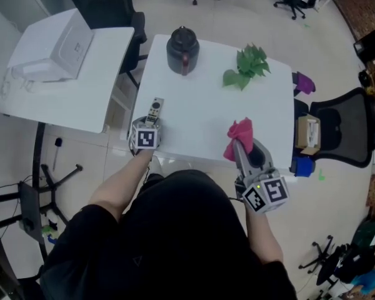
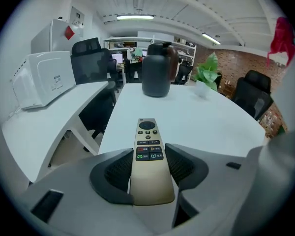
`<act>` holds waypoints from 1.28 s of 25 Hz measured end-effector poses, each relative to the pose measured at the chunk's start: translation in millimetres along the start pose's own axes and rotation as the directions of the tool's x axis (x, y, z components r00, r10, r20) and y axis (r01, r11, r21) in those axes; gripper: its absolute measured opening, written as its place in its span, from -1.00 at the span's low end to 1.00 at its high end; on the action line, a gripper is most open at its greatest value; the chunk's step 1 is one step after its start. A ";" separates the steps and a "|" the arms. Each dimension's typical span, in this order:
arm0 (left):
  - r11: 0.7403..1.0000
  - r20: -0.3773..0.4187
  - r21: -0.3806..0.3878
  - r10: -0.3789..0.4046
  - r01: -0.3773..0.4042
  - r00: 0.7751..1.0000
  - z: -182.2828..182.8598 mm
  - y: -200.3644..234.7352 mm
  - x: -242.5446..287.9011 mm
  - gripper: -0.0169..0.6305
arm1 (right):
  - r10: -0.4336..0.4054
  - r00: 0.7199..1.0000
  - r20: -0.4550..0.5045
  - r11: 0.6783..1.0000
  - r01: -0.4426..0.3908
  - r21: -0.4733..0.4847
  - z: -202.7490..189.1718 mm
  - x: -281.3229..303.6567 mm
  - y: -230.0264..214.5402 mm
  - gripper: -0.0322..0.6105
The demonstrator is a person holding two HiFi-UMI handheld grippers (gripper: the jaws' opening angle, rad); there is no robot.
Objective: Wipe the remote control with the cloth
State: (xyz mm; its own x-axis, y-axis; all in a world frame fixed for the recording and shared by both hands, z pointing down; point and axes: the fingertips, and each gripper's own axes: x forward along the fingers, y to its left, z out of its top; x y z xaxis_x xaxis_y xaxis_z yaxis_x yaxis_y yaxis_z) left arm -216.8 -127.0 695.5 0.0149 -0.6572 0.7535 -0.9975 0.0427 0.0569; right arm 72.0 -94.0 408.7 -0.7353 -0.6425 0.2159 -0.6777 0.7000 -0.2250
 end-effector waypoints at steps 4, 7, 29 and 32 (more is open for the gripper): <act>0.999 -0.037 -0.029 0.028 -0.030 0.999 -10.8 5.1 9.5 -0.30 | 0.007 1.000 -0.016 1.000 -0.007 -0.001 -1.3 3.0 2.4 -0.59; 0.998 -0.062 -0.005 0.058 -0.059 0.996 -16.3 7.1 12.8 -0.30 | 0.006 1.000 -0.024 1.000 -0.006 -0.001 -2.3 4.0 2.7 -0.59; 0.994 0.045 0.083 0.072 -0.075 0.996 1.9 8.1 -21.6 -0.15 | -0.089 0.984 -0.155 0.995 0.081 -0.062 -50.9 29.9 -33.7 -0.59; 0.996 0.125 0.081 0.021 -0.031 0.992 25.3 -4.8 -45.4 -0.15 | -0.140 0.959 -0.246 0.988 0.118 -0.102 -85.1 45.3 -53.0 -0.59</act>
State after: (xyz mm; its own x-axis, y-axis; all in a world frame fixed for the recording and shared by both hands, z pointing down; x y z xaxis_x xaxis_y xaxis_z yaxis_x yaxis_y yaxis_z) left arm -214.4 -116.4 644.5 -0.0146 -0.7450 0.6669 -0.9998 0.0021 -0.0195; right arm 75.2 -133.7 511.2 -0.6089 -0.6372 0.4725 -0.7553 0.6477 -0.0998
